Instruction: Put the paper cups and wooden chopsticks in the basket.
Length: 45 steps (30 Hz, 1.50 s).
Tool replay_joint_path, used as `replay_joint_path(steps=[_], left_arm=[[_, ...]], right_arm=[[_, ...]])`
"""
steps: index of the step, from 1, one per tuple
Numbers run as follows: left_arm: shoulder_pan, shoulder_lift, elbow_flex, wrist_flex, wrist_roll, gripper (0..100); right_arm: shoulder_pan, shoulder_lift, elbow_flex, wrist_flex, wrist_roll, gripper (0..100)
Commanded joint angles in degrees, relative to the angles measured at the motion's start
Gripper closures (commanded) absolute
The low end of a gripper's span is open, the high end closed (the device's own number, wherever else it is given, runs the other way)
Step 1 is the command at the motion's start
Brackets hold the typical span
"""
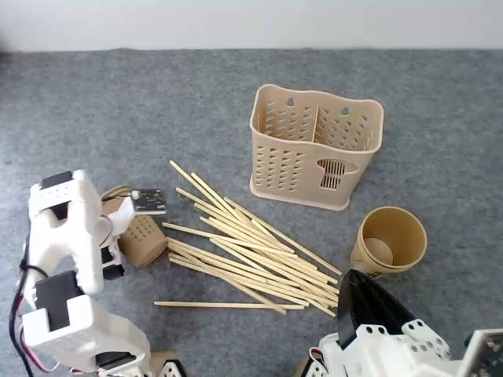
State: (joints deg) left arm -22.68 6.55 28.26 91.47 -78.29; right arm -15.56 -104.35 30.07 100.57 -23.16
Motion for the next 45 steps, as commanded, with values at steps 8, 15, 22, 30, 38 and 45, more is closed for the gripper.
replay_joint_path(steps=[8, 15, 22, 30, 38, 45], left_arm=[[10.3, -0.3, -7.2, -0.4, 14.3, 99], [10.6, -0.3, -12.0, -0.1, 18.1, 99], [15.6, -0.3, -11.7, -0.1, 22.6, 99], [23.0, -0.3, -10.2, -2.2, 29.3, 99], [23.5, -0.4, -10.3, -13.0, 42.8, 99], [19.4, -0.4, -17.4, -4.8, 42.9, 99]], right_arm=[[-0.3, 0.3, 0.4, 2.2, -0.5, 99.0], [-0.3, 0.3, 0.4, 2.2, -0.5, 99.0], [-0.3, 0.3, 0.4, 2.2, -0.5, 99.0], [-0.3, 0.3, 0.4, 2.2, -0.5, 99.0], [-0.3, 0.3, 0.4, 2.2, -0.5, 99.0], [-0.3, 0.3, 0.4, 2.2, -0.5, 99.0]])
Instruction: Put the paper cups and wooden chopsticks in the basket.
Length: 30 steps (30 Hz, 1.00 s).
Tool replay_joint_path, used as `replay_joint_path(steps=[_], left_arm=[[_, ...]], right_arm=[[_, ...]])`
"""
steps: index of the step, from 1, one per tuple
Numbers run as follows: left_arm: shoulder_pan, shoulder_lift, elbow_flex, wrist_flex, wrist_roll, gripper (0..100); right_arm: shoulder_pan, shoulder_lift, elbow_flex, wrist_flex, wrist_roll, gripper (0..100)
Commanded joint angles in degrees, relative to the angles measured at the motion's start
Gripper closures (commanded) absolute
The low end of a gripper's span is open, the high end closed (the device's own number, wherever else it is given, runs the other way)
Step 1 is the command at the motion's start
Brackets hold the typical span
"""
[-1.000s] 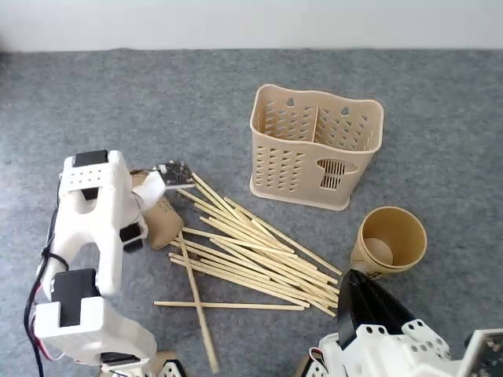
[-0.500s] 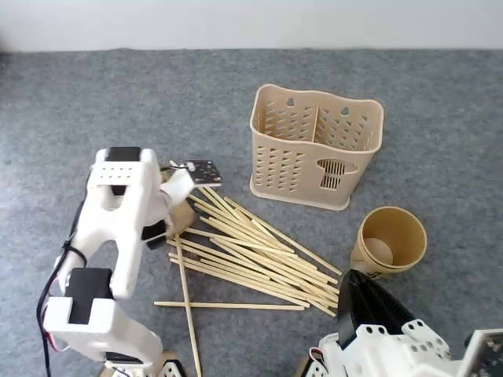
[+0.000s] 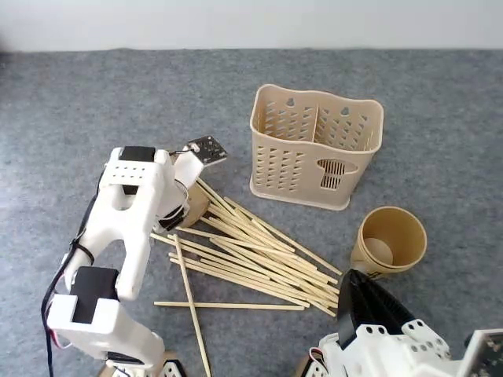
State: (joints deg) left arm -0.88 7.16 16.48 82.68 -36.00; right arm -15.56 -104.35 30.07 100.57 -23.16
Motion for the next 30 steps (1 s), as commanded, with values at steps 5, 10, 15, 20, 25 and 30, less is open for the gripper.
replay_joint_path(steps=[5, 10, 15, 20, 25, 30], left_arm=[[-9.5, -1.0, -16.6, 7.9, 0.6, 98], [-12.0, -0.4, -24.9, 7.9, 0.5, 94], [-11.3, -0.3, -28.2, 7.6, 0.4, 72], [-9.3, -0.1, -29.8, 6.9, 0.4, 74], [-9.0, 6.2, -32.5, 5.1, 0.4, 74], [-10.8, 18.0, -44.8, 8.0, 0.7, 74]], right_arm=[[-0.3, 0.3, 0.4, 2.2, -0.5, 99.0], [-0.3, 0.3, 0.4, 2.2, -0.5, 99.0], [-0.3, 0.3, 0.4, 2.2, -0.5, 99.0], [-0.3, 0.3, 0.4, 2.2, -0.5, 99.0], [-0.3, 0.3, 0.4, 2.2, -0.5, 99.0], [-0.3, 0.3, 0.4, 2.2, -0.5, 99.0]])
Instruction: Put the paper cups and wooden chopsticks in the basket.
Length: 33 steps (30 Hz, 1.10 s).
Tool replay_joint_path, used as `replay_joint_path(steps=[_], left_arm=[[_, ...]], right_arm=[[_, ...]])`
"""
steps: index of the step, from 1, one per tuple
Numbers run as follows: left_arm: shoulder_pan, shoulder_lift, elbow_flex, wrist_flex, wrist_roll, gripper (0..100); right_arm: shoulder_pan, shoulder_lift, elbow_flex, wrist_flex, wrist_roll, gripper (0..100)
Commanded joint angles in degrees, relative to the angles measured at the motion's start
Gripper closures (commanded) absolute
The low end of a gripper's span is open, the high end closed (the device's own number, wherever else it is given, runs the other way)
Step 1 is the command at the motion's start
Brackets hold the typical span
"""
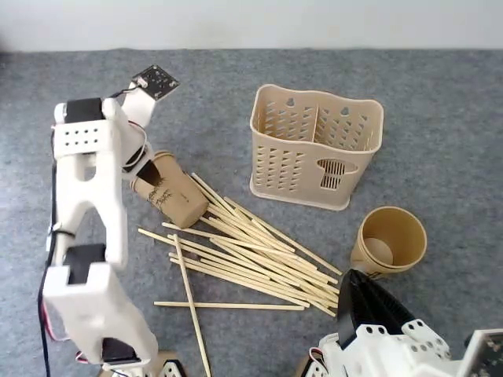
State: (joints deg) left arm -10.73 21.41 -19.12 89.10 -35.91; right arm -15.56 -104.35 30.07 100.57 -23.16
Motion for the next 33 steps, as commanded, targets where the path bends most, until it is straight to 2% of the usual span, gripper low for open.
replay_joint_path(steps=[1, 6, 10, 15, 23, 28, 33], left_arm=[[-1.2, 6.4, -12.4, 2.9, 0.6, 74], [-0.8, 18.5, -27.5, 11.6, 0.4, 74], [-0.1, 23.0, -28.6, 11.5, 0.3, 74], [0.9, 21.1, -25.0, 11.5, 0.3, 74], [4.9, 10.9, -11.8, 11.5, 0.3, 91], [9.0, 3.2, 0.4, 11.5, -2.6, 93], [10.7, -6.0, 5.1, 11.5, -2.6, 97]], right_arm=[[-0.3, 0.3, 0.4, 2.2, -0.5, 99.0], [-0.3, 0.3, 0.4, 2.2, -0.5, 99.0], [-0.3, 0.3, 0.4, 2.2, -0.5, 99.0], [-0.3, 0.3, 0.4, 2.2, -0.5, 99.0], [-0.3, 0.3, 0.4, 2.2, -0.5, 99.0], [-0.3, 0.3, 0.4, 2.2, -0.5, 99.0], [-0.3, 0.3, 0.4, 2.2, -0.5, 99.0]])
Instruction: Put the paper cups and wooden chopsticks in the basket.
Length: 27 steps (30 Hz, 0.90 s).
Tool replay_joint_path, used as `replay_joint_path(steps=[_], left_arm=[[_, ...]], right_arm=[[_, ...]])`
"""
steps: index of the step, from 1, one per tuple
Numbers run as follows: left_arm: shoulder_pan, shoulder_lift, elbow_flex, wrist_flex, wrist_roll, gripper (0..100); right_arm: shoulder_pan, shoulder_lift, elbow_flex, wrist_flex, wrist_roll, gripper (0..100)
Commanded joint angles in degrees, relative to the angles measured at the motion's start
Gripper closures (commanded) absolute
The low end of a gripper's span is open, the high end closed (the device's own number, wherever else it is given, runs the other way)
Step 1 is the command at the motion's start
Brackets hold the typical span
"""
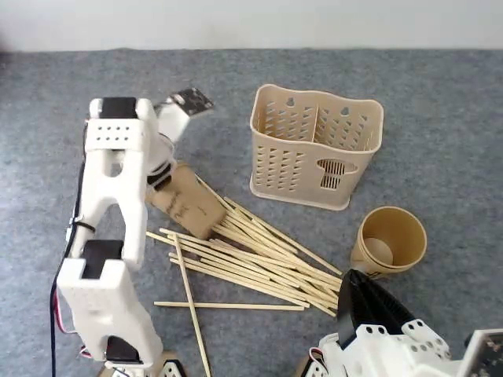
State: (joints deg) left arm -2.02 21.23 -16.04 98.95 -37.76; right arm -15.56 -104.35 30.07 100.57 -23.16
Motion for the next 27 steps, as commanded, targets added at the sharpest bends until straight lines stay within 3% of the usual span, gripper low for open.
replay_joint_path(steps=[1, 13, 16, 27], left_arm=[[2.3, -7.7, 2.7, 1.7, -0.7, 97], [4.8, -29.8, 14.0, 1.3, -0.7, 97], [3.2, -32.4, 14.6, -2.0, -0.4, 97], [-8.5, -17.6, 19.8, -22.5, -0.4, 97]], right_arm=[[-0.3, 0.3, 0.4, 2.2, -0.5, 99.0], [-0.3, 0.3, 0.4, 2.2, -0.5, 99.0], [-0.3, 0.3, 0.4, 2.2, -0.5, 99.0], [-0.3, 0.3, 0.4, 2.2, -0.5, 99.0]])
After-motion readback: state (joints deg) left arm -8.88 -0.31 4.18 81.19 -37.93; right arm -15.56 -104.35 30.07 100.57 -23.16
